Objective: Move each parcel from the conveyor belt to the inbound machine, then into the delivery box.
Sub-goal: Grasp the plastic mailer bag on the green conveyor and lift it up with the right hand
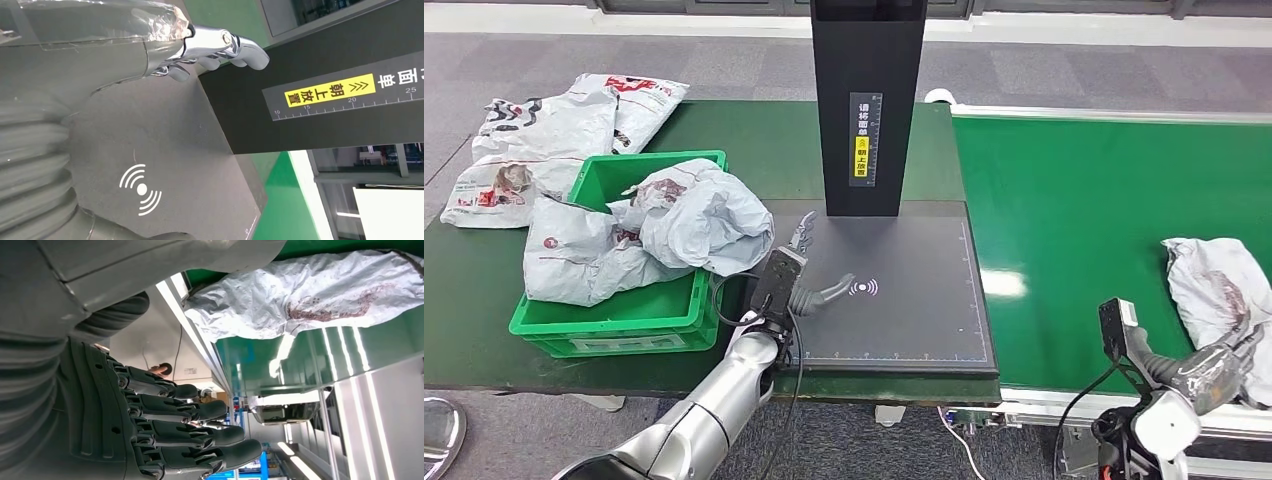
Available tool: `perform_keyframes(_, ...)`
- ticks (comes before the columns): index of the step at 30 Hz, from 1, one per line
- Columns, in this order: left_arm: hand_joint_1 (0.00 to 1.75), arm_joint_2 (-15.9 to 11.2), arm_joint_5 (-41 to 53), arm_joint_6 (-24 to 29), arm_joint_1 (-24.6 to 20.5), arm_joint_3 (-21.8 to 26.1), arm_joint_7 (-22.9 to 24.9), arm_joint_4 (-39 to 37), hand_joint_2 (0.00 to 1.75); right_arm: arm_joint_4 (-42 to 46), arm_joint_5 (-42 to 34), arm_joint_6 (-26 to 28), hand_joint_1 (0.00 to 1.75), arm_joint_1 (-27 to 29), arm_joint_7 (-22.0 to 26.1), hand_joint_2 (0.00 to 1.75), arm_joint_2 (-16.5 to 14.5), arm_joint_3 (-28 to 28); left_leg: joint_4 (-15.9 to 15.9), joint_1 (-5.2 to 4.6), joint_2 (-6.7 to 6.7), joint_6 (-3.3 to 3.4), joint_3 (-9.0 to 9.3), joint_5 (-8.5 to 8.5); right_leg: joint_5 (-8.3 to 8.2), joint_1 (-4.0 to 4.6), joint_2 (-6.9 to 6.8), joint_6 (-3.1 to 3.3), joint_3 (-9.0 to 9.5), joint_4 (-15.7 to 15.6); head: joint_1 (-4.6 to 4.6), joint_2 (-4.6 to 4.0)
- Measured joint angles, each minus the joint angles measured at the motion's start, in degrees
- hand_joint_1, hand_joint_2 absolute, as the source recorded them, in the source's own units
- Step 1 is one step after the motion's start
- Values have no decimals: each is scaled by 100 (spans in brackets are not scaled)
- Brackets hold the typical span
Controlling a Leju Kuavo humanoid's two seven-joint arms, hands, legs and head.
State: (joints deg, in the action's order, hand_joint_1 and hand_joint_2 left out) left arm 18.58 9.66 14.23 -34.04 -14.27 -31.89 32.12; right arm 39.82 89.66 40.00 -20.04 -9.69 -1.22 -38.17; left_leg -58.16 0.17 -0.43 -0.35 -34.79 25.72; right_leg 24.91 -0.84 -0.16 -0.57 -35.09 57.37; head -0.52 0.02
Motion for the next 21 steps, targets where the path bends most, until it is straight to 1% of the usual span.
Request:
perform_keyframes(5, 0, 0, 0, 0, 0, 0, 0, 2, 175, -88, 2, 1, 0, 0, -38, 175, 27, 13, 0, 0, 0, 0, 0, 0, 0, 0, 0, 0, 0, 0, 0, -2)
perform_keyframes(7, 0, 0, 0, 0, 1, 0, 5, 8, 175, -127, 6, 2, 0, 0, -129, 175, 40, 46, 0, 0, 0, 0, 0, 0, 0, 0, 0, 0, 0, 0, 0, -2)
perform_keyframes(13, 0, -3, 5, 0, 14, 0, 41, 68, 175, -320, 11, 2, 0, -5, -492, 175, 104, 268, 0, 0, 0, 0, -1, 0, 0, 0, 0, 0, 0, 0, 0, -1)
perform_keyframes(21, 0, -29, 61, -10, 98, 0, 110, 210, 175, -833, 13, -26, 0, -49, -1102, 175, 225, 829, 0, 0, 0, 0, 0, 0, 0, 0, 0, 0, 0, 0, 0, 0)
